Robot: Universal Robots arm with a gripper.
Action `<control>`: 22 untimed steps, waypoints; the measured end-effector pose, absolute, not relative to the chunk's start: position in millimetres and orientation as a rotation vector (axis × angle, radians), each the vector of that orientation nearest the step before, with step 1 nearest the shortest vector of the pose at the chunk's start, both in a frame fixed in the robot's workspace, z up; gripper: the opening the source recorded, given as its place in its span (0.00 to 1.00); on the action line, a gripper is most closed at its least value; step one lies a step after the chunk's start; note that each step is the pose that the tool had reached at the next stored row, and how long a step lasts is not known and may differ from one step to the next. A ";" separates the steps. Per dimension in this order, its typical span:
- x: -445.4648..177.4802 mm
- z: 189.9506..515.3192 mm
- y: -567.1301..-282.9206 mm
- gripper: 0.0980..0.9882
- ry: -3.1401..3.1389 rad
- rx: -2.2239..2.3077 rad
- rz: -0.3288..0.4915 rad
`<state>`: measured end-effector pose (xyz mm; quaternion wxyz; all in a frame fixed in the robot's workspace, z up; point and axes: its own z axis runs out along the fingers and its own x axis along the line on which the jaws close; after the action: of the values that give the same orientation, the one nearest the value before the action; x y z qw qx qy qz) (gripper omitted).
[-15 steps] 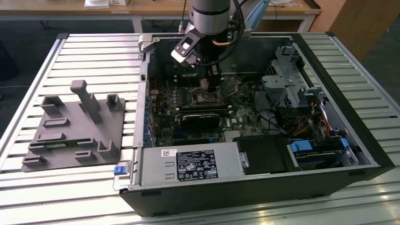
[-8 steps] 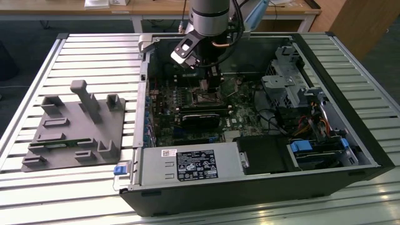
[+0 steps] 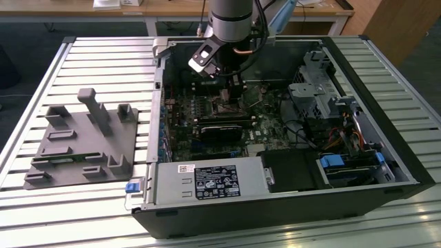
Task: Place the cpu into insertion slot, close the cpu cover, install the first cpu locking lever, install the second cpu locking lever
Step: 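Place the cpu into insertion slot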
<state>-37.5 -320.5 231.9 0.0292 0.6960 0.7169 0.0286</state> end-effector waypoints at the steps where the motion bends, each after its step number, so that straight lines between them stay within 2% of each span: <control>1: -37.6 231.4 -320.5 0.50 2.214 2.144 0.088; 22: -42.2 218.4 -320.3 0.50 2.220 2.138 0.088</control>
<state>-42.2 -320.3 218.4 0.0290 0.6931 0.7197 0.0287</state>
